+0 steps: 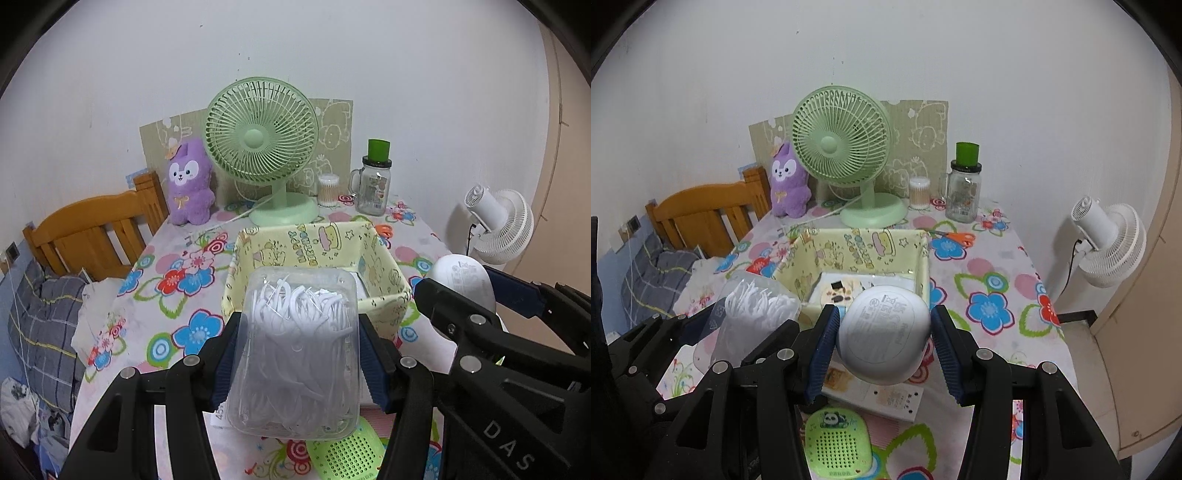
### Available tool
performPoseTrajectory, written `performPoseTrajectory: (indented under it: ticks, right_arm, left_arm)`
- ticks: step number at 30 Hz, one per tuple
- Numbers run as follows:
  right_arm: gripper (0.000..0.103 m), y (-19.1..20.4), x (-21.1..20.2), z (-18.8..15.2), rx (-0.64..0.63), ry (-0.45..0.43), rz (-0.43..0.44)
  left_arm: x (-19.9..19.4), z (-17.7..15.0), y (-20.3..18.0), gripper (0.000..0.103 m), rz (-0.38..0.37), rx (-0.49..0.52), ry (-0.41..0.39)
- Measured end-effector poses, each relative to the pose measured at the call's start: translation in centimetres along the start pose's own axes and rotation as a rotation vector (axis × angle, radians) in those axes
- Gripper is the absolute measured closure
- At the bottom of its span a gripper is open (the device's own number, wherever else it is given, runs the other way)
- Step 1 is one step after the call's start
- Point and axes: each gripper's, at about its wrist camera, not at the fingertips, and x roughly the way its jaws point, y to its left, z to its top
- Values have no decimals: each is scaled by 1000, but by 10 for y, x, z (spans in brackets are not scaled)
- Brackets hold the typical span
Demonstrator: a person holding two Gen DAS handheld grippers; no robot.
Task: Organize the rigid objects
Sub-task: 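Lift and carry the floss box with the left tool while the right tool carries the puff over the basket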
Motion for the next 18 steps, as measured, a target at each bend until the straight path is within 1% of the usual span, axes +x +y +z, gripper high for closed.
performPoseTrajectory:
  ticks: [7, 11, 18]
  right_arm:
    - [49, 0, 13, 15, -5, 10, 7]
    - [49, 1, 25, 22, -21, 21, -8]
    - [49, -3, 50, 32, -3, 41, -26]
  left_arm:
    - [13, 15, 3, 43, -4, 2, 3]
    - [26, 22, 5, 43, -13, 10, 12]
    - [54, 33, 9, 43, -22, 23, 30]
